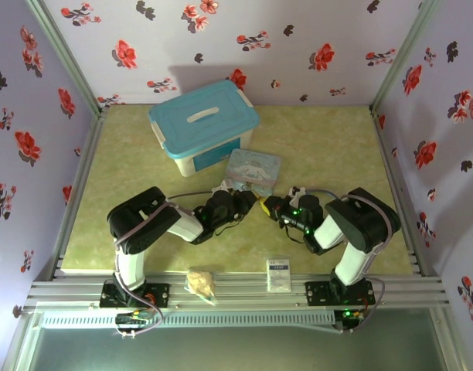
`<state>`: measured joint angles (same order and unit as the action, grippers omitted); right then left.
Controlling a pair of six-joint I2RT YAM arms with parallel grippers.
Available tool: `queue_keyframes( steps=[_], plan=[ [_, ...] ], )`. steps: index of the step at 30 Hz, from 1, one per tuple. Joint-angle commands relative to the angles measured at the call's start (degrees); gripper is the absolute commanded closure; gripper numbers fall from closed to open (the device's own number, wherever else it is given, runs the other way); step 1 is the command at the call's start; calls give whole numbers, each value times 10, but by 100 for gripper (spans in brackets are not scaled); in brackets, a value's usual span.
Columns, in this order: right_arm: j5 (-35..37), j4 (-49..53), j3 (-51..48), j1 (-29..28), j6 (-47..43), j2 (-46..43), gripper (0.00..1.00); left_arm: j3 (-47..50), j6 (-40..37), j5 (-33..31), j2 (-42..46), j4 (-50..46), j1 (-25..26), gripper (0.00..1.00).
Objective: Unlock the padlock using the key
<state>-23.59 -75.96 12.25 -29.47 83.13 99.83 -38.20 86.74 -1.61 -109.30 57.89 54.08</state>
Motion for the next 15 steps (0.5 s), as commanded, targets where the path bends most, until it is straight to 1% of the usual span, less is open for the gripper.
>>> queue_keyframes(
  steps=[1, 4, 5, 6, 7, 11, 13, 15],
  plan=[
    [34, -21, 32, -27, -11, -7, 100, -8, 3, 36, 0, 58, 15, 100],
    [50, 22, 43, -52, -27, -22, 100, -11, 5, 40, -7, 61, 15, 100],
    [53, 13, 44, -57, -13, -18, 100, -12, 5, 40, -10, 67, 16, 100],
    [56, -19, 41, -59, 9, -7, 100, -11, 8, 40, -14, 75, 16, 100],
    [56, -34, 41, -56, 48, 1, 100, -10, 13, 40, -17, 83, 16, 100],
    [80, -34, 32, -56, 58, -36, 100, -8, 26, 40, -23, 99, 16, 100],
    [90, -30, 25, -51, 86, -48, 100, -6, 27, 41, -20, 104, 17, 100],
    [84, -35, 24, -44, 123, -40, 100, -5, 33, 43, -17, 109, 17, 100]
  ],
)
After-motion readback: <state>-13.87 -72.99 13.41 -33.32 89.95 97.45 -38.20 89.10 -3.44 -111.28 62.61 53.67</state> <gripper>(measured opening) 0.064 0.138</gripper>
